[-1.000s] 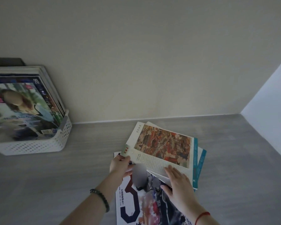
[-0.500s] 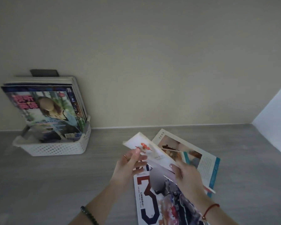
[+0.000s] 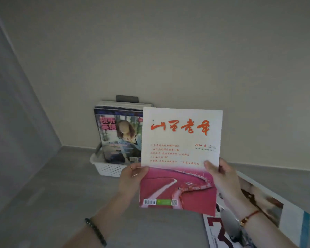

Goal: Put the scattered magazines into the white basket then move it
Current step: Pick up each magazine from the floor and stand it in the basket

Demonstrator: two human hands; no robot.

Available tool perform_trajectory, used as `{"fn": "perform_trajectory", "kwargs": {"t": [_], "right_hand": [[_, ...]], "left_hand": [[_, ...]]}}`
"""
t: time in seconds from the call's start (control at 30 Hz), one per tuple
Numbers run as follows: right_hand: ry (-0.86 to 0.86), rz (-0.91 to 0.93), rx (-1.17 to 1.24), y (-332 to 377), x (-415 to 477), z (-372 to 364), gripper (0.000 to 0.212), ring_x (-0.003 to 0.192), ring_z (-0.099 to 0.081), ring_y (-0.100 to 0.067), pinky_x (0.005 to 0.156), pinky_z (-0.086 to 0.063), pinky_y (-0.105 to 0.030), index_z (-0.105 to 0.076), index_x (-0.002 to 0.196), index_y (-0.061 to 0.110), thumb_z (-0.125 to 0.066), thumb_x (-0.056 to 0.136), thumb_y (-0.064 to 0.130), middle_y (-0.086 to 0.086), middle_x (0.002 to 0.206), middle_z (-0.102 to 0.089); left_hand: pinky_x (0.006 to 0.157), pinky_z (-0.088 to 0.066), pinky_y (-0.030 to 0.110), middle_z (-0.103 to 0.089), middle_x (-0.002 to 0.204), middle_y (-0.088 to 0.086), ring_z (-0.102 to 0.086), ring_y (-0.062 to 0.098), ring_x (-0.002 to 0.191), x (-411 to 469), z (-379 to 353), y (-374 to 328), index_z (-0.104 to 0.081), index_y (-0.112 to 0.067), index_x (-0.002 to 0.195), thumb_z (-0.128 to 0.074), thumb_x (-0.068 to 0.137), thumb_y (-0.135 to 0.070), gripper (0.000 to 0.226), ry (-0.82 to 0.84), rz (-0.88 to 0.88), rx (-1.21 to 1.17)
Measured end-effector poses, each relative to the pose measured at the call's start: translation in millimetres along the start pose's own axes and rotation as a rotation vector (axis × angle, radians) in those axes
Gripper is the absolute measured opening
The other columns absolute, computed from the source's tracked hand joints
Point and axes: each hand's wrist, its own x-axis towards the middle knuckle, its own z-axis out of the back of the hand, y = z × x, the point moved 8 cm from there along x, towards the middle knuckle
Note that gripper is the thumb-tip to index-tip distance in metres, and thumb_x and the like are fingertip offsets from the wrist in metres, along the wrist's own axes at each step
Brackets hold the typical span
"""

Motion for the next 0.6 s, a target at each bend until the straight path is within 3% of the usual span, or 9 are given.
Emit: {"fn": "perform_trajectory", "kwargs": {"t": [0.07, 0.13, 0.2, 0.27, 0.37, 0.43, 0.6], "right_hand": [[-0.002, 0.086, -0.098, 15.4, 8.4, -26.4, 0.009, 0.08, -0.061, -0.001, 0.058, -0.049, -0.011, -0.063, 0.088, 0.026, -0.059, 0.085, 0.019, 0.008, 0.092, -0.067], [0.023, 0.152, -0.191, 31.4, 20.2, -56.8, 0.014, 0.075, -0.057, 0.003, 0.054, -0.044, -0.006, -0.065, 0.097, 0.015, -0.056, 0.087, 0.014, 0.007, 0.094, -0.065], [0.043, 0.22, -0.263, 51.2, 33.1, -85.5, 0.019, 0.075, -0.057, -0.008, 0.055, -0.041, -0.004, -0.065, 0.103, 0.008, -0.053, 0.088, 0.009, 0.006, 0.095, -0.063], [0.062, 0.274, -0.295, 71.1, 44.8, -109.4, 0.02, 0.071, -0.058, -0.016, 0.054, -0.04, -0.009, -0.066, 0.103, 0.01, -0.053, 0.087, 0.01, 0.003, 0.091, -0.066], [0.028, 0.291, -0.289, 90.3, 67.3, -142.4, 0.019, 0.061, -0.053, -0.005, 0.047, -0.039, -0.004, -0.068, 0.101, 0.011, -0.056, 0.086, 0.014, 0.005, 0.08, -0.065], [-0.004, 0.267, -0.272, 93.5, 82.6, -161.9, 0.02, 0.063, -0.052, 0.0, 0.046, -0.037, 0.0, -0.068, 0.102, 0.009, -0.057, 0.086, 0.014, 0.004, 0.086, -0.064], [-0.026, 0.139, -0.27, 62.4, 107.7, -198.4, 0.021, 0.073, -0.057, -0.013, 0.045, -0.038, -0.006, -0.065, 0.104, 0.007, -0.055, 0.087, 0.013, -0.006, 0.103, -0.068]], "left_hand": [[0.053, -0.052, 0.018, -0.068, 0.082, 0.001, -0.064, 0.017, 0.077, 10.2, 30.7, -13.1, -0.064, -0.011, 0.09, -0.063, 0.08, -0.012, 0.01, -0.045, -0.049, 0.037], [0.05, -0.05, 0.013, -0.065, 0.076, -0.005, -0.062, 0.012, 0.072, 23.1, 60.8, -27.9, -0.064, -0.015, 0.083, -0.065, 0.079, -0.009, 0.008, -0.077, -0.083, 0.073], [0.057, -0.052, 0.017, -0.067, 0.081, -0.004, -0.063, 0.013, 0.076, 39.3, 87.7, -43.7, -0.063, -0.019, 0.083, -0.066, 0.077, -0.009, 0.012, -0.095, -0.119, 0.126], [0.054, -0.053, 0.017, -0.066, 0.082, -0.006, -0.063, 0.011, 0.076, 55.3, 112.0, -60.9, -0.064, -0.018, 0.089, -0.066, 0.077, -0.011, 0.015, -0.135, -0.153, 0.158], [0.071, -0.056, 0.033, -0.067, 0.089, -0.001, -0.065, 0.021, 0.085, 85.9, 146.5, -81.5, -0.065, -0.014, 0.093, -0.068, 0.075, -0.011, 0.018, -0.202, -0.194, 0.149], [0.077, -0.055, 0.04, -0.067, 0.097, 0.004, -0.065, 0.026, 0.088, 106.8, 160.6, -86.6, -0.065, -0.01, 0.096, -0.068, 0.075, -0.011, 0.022, -0.223, -0.196, 0.15], [0.077, -0.055, 0.042, -0.067, 0.104, 0.01, -0.065, 0.029, 0.089, 152.3, 174.4, -65.2, -0.065, -0.004, 0.1, -0.07, 0.074, -0.011, 0.027, -0.25, -0.151, 0.137]]}}
